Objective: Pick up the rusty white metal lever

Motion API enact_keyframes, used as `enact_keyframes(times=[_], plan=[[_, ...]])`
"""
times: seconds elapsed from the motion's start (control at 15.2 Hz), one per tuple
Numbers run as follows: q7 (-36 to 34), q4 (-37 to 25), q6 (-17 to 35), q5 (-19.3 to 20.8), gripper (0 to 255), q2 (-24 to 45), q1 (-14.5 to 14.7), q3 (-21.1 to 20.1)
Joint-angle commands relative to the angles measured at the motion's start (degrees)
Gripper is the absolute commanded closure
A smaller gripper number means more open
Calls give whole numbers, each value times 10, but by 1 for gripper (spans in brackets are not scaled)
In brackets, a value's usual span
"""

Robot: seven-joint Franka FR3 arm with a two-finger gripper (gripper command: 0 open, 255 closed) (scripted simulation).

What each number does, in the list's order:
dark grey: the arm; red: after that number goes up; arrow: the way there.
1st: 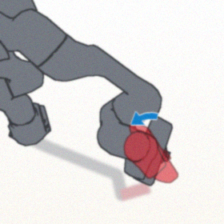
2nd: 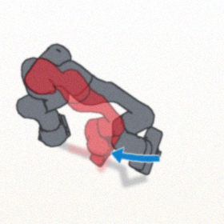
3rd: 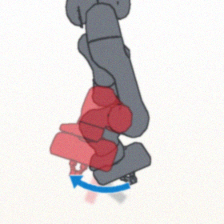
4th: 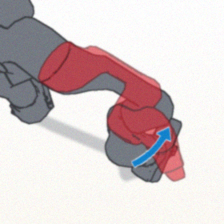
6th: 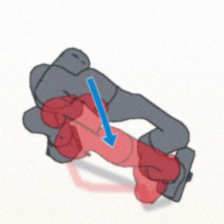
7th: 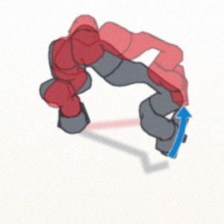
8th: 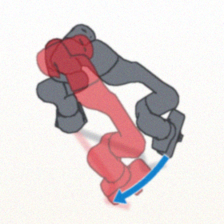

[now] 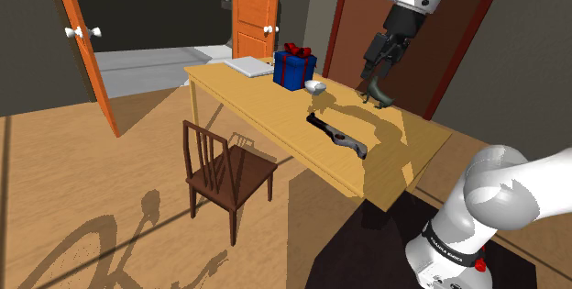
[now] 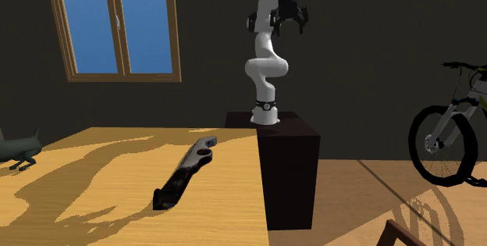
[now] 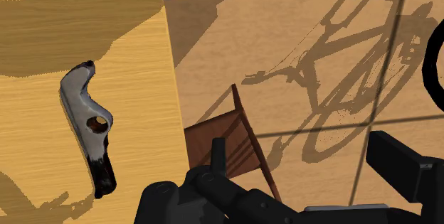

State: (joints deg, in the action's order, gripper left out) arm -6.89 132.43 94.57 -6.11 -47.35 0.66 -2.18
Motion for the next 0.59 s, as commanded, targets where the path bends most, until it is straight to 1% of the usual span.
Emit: enact_keyframes(times=[0.0, 0.53], plan=[[0, 0, 0, 0, 0, 0, 0, 0], [62, 34, 106, 30, 0, 93, -24, 54]])
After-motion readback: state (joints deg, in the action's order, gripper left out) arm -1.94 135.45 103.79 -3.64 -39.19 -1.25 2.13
